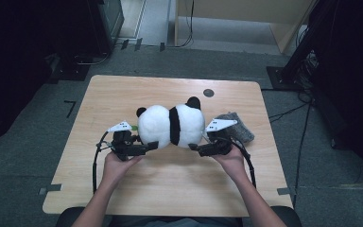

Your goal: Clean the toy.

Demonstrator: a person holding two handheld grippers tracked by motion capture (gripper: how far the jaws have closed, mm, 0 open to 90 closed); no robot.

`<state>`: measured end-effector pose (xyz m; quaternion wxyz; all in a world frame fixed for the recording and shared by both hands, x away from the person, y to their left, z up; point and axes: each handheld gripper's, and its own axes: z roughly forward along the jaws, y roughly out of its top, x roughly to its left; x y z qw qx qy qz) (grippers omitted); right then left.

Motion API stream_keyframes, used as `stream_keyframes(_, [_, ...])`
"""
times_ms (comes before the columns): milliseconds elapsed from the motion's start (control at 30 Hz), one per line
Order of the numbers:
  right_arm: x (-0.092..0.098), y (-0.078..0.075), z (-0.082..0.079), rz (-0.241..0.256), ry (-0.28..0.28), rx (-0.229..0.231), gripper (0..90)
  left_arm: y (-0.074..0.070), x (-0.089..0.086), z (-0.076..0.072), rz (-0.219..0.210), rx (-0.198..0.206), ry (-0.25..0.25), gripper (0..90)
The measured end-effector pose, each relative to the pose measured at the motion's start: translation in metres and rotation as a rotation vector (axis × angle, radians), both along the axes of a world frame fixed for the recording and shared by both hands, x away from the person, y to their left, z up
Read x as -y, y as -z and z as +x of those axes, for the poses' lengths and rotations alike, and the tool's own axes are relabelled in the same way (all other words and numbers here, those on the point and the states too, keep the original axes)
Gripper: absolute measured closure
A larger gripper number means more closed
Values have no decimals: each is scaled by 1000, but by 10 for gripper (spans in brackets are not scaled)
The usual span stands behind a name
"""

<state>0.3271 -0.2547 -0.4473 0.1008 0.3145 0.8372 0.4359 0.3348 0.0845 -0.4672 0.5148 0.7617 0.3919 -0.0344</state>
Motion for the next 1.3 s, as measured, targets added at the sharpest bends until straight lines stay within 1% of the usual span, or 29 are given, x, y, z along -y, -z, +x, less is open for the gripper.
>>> stream_keyframes(33, [1,-2,-1,10,0,-11,311,2,-2,0,-26,-21,-3,284])
stream_keyframes(67, [2,-3,-2,28,2,-18,314,2,-2,-1,-30,-26,-2,280])
stream_keyframes(100, [2,-3,-2,28,2,-18,314,2,-2,-1,-30,-26,-2,277])
stream_keyframes(167, [4,-5,-4,49,4,-32,322,2,-3,-2,-22,-20,-5,271])
stream_keyframes(200, [4,-5,-5,50,4,-45,325,2,-3,-3,-16,-15,-4,262])
stream_keyframes(233, [4,-5,-5,50,4,-45,325,3,-3,-4,-10,-17,-4,262])
stream_keyframes(367, [5,-2,-5,47,16,-66,332,7,0,-4,44,-23,4,253])
stream_keyframes(400, [6,-1,-4,49,23,-78,339,11,3,-4,78,-30,2,250])
stream_keyframes(433, [6,0,-3,50,29,-91,342,13,4,-3,93,-40,-1,249])
stream_keyframes(467, [6,0,-3,50,29,-91,342,13,4,-3,93,-40,-1,249])
stream_keyframes(500, [7,1,-2,49,34,-97,346,15,5,-2,107,-51,-4,249])
stream_keyframes(533, [6,6,1,33,40,-113,349,20,6,0,142,-69,-9,251])
stream_keyframes(567, [6,9,2,27,42,-112,355,21,6,0,146,-64,-14,251])
stream_keyframes(600, [6,10,2,35,37,-109,356,21,5,0,148,-60,-16,252])
stream_keyframes(700, [6,10,3,37,39,-101,355,20,3,-2,156,-41,-23,253])
stream_keyframes(800, [7,10,3,30,36,-91,354,20,1,-4,149,-29,-26,256])
stream_keyframes(867, [9,9,3,26,38,-75,348,19,-3,-5,134,-30,-31,258])
stream_keyframes(967, [16,5,3,40,58,-59,349,15,-10,-7,102,-15,-51,265])
stream_keyframes(1000, [24,1,4,52,78,-36,349,13,-14,-8,86,2,-62,268])
stream_keyframes(1033, [24,1,4,52,78,-36,349,11,-17,-8,69,10,-67,268])
stream_keyframes(1067, [28,-1,5,62,90,-32,349,10,-19,-8,52,15,-77,268])
stream_keyframes(1100, [37,-5,6,79,107,-19,349,8,-21,-7,36,21,-82,268])
stream_keyframes(1133, [37,-5,6,79,107,-19,349,7,-22,-7,27,26,-87,268])
stream_keyframes(1167, [41,-6,7,83,119,-12,349,5,-23,-6,27,35,-89,268])
stream_keyframes(1200, [49,-7,8,91,135,-4,350,3,-22,-6,37,44,-92,266])
stream_keyframes(1233, [49,-7,8,91,135,-4,350,1,-22,-5,46,59,-91,266])
stream_keyframes(1267, [55,-8,10,108,147,-11,350,-1,-21,-4,48,64,-93,263])
stream_keyframes(1300, [55,-8,10,108,147,-11,350,-3,-21,-3,48,71,-93,263])
